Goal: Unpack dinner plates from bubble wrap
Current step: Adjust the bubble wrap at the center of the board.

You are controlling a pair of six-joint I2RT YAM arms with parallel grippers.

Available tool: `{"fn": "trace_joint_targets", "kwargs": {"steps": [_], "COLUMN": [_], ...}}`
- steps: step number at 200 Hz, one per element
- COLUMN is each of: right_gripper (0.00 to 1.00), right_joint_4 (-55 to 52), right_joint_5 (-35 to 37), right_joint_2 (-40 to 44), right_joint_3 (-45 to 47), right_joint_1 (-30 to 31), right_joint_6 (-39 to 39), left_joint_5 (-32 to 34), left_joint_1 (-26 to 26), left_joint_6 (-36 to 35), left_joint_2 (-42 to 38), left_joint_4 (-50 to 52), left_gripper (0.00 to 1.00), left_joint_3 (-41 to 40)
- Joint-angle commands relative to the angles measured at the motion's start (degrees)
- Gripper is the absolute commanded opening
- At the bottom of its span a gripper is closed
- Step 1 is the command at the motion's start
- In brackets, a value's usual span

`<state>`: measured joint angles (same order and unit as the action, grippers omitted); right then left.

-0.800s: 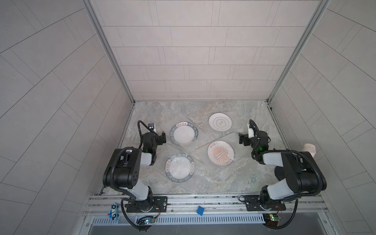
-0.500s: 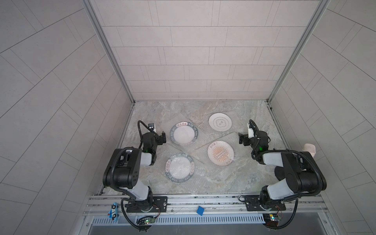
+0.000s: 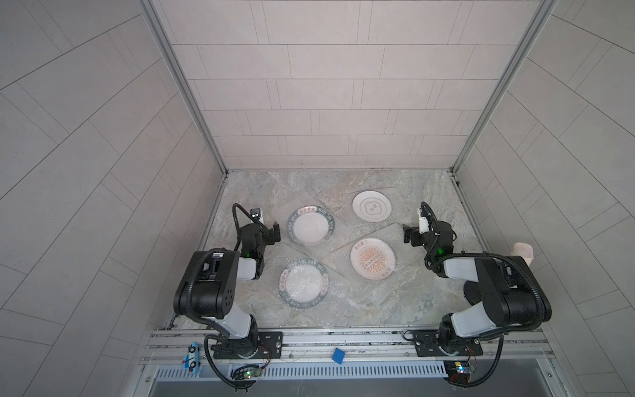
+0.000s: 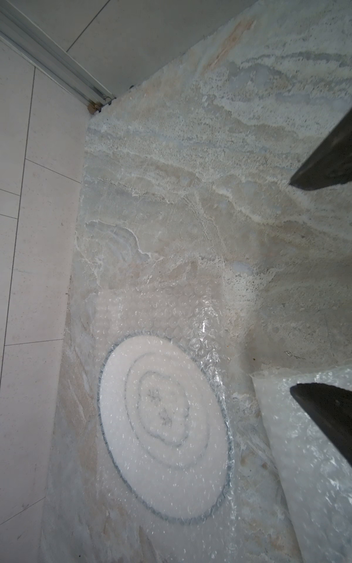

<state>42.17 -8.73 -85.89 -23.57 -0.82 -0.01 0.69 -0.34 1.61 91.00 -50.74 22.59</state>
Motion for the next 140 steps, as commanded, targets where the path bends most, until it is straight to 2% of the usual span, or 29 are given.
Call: {"fn": "trace_joint_targets", "kwargs": {"steps": [1, 86, 100, 114, 121, 132, 140], "right_gripper": [1.00, 1.00, 1.00, 1.00, 1.00, 1.00, 1.00], "right_joint_4": [0.3, 0.6, 0.9, 1.4, -2.2, -16.5, -23.3], "right_joint_5": [-0.4, -0.3, -0.9, 1.5, 4.7, 12.0, 15.3], "right_joint_2": [-0.3, -0.3, -0.1, 2.3, 5.1, 9.3, 10.4], "right_joint_3": [-0.4, -0.3, 0.0, 0.7, -0.3, -5.5, -9.0], "right_joint_1": [-0.2, -0.2, -0.7, 0.0, 0.6, 1.5, 1.8], "right_joint_6": [-0.9, -0.6, -0.5, -1.2, 0.0, 3.5, 6.0], "left_joint_5": [0.5, 0.4, 7.0, 10.6, 11.6, 14.6, 18.0], "left_joint_1": [0.4, 0.8, 0.7, 0.5, 0.1, -1.1, -1.8], "left_joint_6": [-0.7, -0.1, 2.4, 3.1, 2.8, 2.3, 5.6], "left_joint_2": [0.2, 0.1, -2.2, -6.6, -8.8, -12.5, -15.6], "left_joint_4": [-1.1, -1.7, -1.0, 5.2, 8.4, 13.6, 17.5], "left_gripper": [1.00, 1.00, 1.00, 1.00, 1.00, 1.00, 1.00], "left_joint_3": [0.9, 0.6, 0.0, 1.3, 2.3, 3.8, 5.0]}}
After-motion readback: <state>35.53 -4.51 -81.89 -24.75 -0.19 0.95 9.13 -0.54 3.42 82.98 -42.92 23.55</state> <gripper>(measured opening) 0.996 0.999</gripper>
